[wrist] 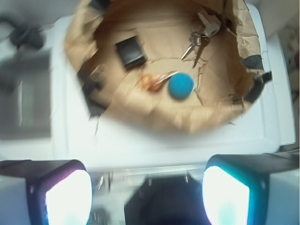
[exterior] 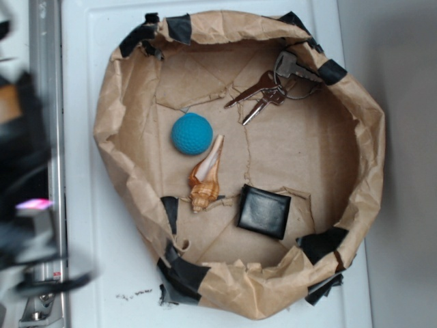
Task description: Grab the shell.
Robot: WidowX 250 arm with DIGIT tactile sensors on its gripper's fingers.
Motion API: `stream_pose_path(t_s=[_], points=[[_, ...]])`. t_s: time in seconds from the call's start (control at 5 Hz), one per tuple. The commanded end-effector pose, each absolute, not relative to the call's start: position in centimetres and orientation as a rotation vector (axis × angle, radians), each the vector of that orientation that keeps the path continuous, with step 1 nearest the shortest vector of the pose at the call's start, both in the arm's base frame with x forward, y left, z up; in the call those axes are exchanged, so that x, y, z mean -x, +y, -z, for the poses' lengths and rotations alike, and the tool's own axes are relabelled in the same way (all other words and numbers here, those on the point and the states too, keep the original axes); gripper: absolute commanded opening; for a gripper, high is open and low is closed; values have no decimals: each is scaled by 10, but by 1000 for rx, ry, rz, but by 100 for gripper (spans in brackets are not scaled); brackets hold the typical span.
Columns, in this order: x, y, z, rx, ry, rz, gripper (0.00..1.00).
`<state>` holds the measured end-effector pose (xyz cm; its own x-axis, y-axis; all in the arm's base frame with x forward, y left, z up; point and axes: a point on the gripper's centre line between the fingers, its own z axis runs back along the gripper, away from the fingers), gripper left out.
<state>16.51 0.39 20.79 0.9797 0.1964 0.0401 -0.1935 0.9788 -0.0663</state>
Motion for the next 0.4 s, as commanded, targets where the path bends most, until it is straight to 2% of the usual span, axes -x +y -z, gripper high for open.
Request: stream_pose_path(t_s=[0.0,0.2], points=[[-215,14,-192,30,-179,-605,100],[-229,0,-148,21,-185,-730,100]])
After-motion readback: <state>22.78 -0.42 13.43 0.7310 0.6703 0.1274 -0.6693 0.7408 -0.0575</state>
